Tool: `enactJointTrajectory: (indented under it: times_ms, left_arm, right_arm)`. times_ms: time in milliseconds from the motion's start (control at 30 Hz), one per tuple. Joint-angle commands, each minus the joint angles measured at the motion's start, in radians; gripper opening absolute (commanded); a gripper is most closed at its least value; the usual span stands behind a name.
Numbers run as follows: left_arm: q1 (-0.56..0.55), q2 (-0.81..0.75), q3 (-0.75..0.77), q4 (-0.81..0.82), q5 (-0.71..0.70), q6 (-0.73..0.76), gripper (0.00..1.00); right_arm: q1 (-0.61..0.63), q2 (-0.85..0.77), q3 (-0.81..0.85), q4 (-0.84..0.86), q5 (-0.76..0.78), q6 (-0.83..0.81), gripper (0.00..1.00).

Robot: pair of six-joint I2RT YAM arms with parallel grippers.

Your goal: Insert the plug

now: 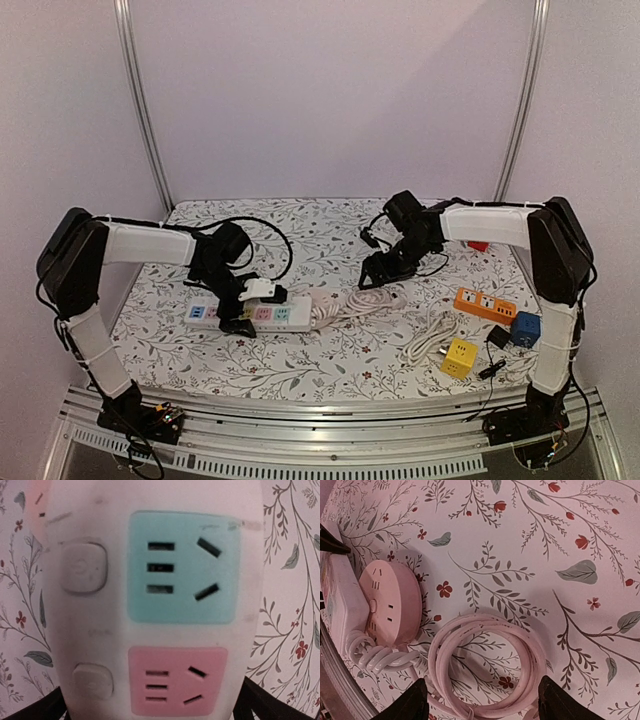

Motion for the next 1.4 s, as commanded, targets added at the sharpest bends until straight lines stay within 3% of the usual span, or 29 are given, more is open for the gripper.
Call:
enactJointTrajectory:
  times_ms: [0,100,167,333,400,433,467,667,833,933,1033,1133,1167,1367]
  left_arm:
    - [-0.025,0.074,0.051,0.002,-0.017,0.011,0.99]
    - [-0.039,0.081,0.06,-0.01,-0.021,0.003,0.98]
    - [-0.047,0.069,0.056,-0.017,-0.023,0.002,0.9]
    - [-0.051,0.003,0.075,-0.092,-0.011,-0.045,0.34]
    - [-0.051,-0.039,0.087,-0.102,-0.019,-0.092,0.03]
    - [-0.051,-0.063,0.101,-0.103,-0.031,-0.13,0.0]
    - [-0.051,-0.085,0.119,-0.107,-0.038,-0.161,0.0]
    - [-0.049,-0.152,0.234,-0.12,-0.177,-0.329,0.0]
    - [-0.034,-0.078,0.259,-0.069,-0.376,-0.379,0.0]
    - [-0.002,-0.028,0.288,-0.019,-0.404,-0.423,0.0]
    - [0.024,-0.001,0.307,0.045,-0.391,-0.445,0.0]
    - [0.028,-0.01,0.327,0.038,-0.339,-0.443,0.0]
    - [0.026,-0.024,0.331,0.031,-0.325,-0.442,0.0]
    - [0.017,-0.188,0.397,-0.076,-0.19,-0.478,0.0]
  right_arm:
    - [0.009,0.076,-0.022,0.02,-0.051,0.036,0.71]
    - [0.028,0.102,-0.035,0.022,-0.02,0.028,0.62]
    - [0.033,0.116,-0.035,0.019,0.0,0.021,0.52]
    - [0.032,0.119,-0.045,-0.012,0.001,0.001,0.23]
    - [0.029,0.104,-0.047,-0.025,-0.01,-0.008,0.12]
    - [0.025,0.09,-0.047,-0.031,-0.021,-0.011,0.06]
    - [0.021,0.08,-0.049,-0.032,-0.03,-0.013,0.0]
    - [0.034,-0.042,-0.092,-0.023,-0.124,-0.006,0.0]
    - [0.157,-0.166,-0.153,0.01,-0.191,-0.029,0.0]
    - [0.211,-0.214,-0.214,0.044,-0.203,-0.013,0.0]
    - [0.238,-0.245,-0.252,0.068,-0.188,0.009,0.0]
    - [0.24,-0.256,-0.252,0.068,-0.077,0.028,0.01]
    - [0.24,-0.258,-0.247,0.071,-0.033,0.026,0.09]
    - [0.23,-0.216,-0.16,0.119,0.104,0.005,0.25]
